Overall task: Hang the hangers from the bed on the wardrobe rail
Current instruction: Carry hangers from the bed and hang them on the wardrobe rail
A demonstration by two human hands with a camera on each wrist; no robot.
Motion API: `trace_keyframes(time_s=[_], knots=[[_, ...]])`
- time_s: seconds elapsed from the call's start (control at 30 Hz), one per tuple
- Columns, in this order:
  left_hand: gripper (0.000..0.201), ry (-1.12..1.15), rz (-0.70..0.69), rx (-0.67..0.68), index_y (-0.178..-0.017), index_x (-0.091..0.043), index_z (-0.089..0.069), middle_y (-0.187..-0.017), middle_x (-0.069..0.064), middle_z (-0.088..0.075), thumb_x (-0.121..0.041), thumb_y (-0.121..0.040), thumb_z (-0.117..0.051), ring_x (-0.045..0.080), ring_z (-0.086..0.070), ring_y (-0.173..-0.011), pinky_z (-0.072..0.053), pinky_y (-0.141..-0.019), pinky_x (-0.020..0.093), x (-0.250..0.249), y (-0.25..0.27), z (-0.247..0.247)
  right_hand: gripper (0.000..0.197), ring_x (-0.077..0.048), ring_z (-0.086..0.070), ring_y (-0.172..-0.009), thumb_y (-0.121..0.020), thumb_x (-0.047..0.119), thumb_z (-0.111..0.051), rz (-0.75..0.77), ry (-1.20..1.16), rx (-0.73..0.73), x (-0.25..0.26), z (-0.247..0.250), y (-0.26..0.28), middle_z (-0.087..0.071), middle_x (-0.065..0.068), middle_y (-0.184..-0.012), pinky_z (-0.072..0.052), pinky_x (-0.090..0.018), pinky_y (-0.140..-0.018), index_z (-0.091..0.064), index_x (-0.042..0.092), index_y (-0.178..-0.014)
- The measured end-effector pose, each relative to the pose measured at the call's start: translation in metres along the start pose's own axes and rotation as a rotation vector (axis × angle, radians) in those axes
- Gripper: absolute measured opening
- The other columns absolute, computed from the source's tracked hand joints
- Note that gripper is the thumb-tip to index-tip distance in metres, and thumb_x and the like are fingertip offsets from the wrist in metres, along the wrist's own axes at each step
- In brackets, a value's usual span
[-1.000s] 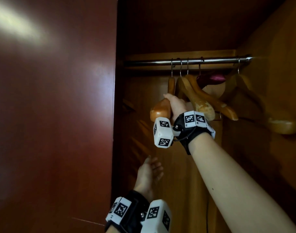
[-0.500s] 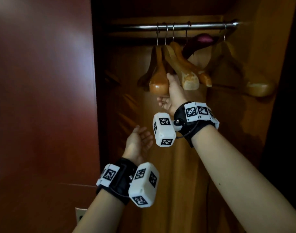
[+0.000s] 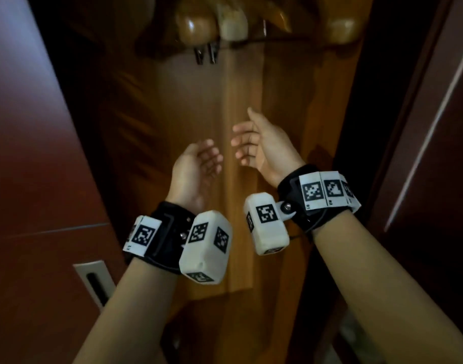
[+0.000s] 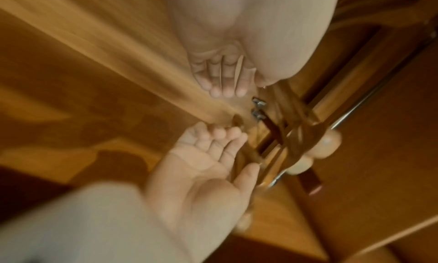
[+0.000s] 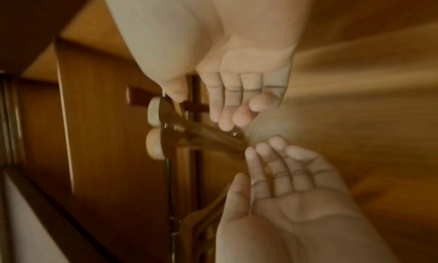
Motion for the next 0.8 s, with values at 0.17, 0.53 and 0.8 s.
trace_keyframes(time_s=[0.17,0.53,0.8], knots=[[0.017,-0.109,0.120,0.112,-0.095,-0.014,-0.062,-0.082,-0.001,-0.063,-0.020,-0.096,-0.047,0.013,-0.061,-0.079,-0.046,-0.074,0.024,0.050,0.044,-0.026,0.033,-0.014,-0.051,-0.052,-0.099,0.037,-0.044,-0.004,0.004,-0.118,-0.019,0.051,0.060,-0.057,-0.003,-0.064,-0.038,-0.027,-0.053,-0.058,0.011,-0.086],[0.026,-0.095,0.268,0.428,-0.088,-0.014,-0.062,-0.075,-0.002,-0.063,-0.024,-0.099,-0.041,0.010,-0.061,-0.071,-0.046,-0.066,0.022,0.127,0.198,-0.134,0.028,-0.016,-0.048,-0.047,-0.099,0.025,-0.047,0.060,0.008,-0.455,-0.008,0.186,0.252,-0.057,-0.004,-0.059,-0.036,-0.026,-0.050,-0.058,0.010,-0.079],[0.024,-0.108,0.397,0.816,-0.087,-0.014,-0.062,-0.073,-0.002,-0.064,-0.018,-0.098,-0.042,0.010,-0.061,-0.069,-0.047,-0.066,0.021,0.197,0.403,-0.259,0.025,-0.015,-0.049,-0.050,-0.099,0.017,-0.046,0.079,0.157,-0.849,0.037,0.292,0.494,-0.056,-0.001,-0.059,-0.036,-0.026,-0.051,-0.060,0.012,-0.079]])
Point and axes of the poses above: each hand's wrist, its own y-axis away from the middle knuckle, its own z-axis out of the back of the hand, x = y × z, the point moved 4 cm from there along -y, towards the middle knuckle
